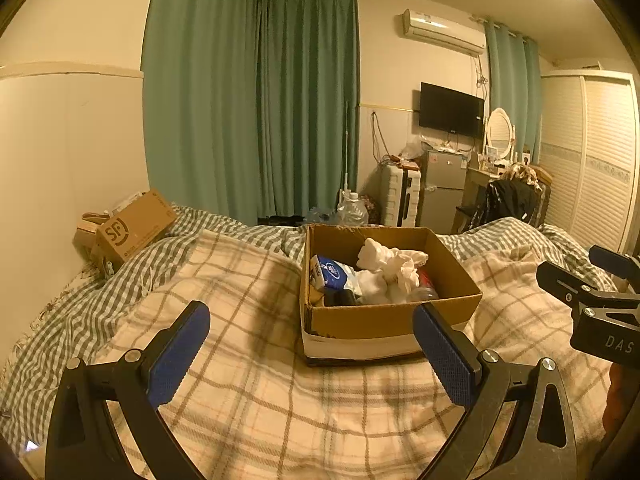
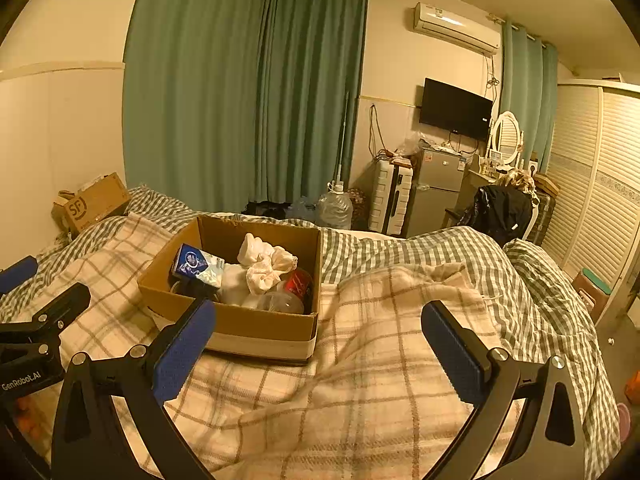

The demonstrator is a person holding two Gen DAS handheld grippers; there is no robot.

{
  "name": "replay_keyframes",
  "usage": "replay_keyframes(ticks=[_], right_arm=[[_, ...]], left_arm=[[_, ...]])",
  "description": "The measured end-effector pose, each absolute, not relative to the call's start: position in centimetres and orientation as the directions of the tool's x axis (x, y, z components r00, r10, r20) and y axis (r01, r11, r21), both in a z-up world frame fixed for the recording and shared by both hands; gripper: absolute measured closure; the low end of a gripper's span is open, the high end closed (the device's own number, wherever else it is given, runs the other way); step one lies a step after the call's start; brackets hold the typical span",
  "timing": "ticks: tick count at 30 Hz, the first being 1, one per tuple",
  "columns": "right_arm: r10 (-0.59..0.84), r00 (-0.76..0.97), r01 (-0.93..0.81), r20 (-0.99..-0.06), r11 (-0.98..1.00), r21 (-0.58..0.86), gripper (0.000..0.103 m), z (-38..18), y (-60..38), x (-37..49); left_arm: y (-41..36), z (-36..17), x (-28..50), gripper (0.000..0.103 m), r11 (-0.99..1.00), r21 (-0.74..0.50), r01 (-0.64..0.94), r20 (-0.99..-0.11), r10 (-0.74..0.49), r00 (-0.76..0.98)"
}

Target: Organize objects

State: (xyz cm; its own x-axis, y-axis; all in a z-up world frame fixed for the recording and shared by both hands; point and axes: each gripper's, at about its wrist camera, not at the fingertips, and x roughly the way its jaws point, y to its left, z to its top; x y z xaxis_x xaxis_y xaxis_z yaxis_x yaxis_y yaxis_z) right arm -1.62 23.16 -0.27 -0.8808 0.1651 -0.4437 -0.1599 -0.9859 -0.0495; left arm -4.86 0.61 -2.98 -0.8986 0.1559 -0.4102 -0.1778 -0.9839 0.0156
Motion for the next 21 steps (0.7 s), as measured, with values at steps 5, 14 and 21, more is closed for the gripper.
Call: replay_keyframes(ticks=[5, 14, 21], right_arm=[[0.162, -0.879, -0.156, -0.448, -0.986, -0.051, 0.0, -0.37, 23.11, -1.69], [0.161, -0.877, -0.151, -0.453, -0.987, -0.059, 0.0, -0.58, 22.71, -1.74], [0.159, -0.874, -0.145, -0.459, -0.987, -0.064, 0.0, -0.71, 22.51, -1.9]], left_arm=[[0.69, -3.06, -4.89, 0.0, -0.984, 0.015, -0.178, -0.415, 0.156, -0.896], [0.79, -3.26, -4.85, 0.0, -0.983, 0.02, -0.183, -0.418, 0.158, -0.895], [0.78, -3.29, -4.81, 0.0, -0.983, 0.019, -0.185, -0.415, 0.16, -0.896]])
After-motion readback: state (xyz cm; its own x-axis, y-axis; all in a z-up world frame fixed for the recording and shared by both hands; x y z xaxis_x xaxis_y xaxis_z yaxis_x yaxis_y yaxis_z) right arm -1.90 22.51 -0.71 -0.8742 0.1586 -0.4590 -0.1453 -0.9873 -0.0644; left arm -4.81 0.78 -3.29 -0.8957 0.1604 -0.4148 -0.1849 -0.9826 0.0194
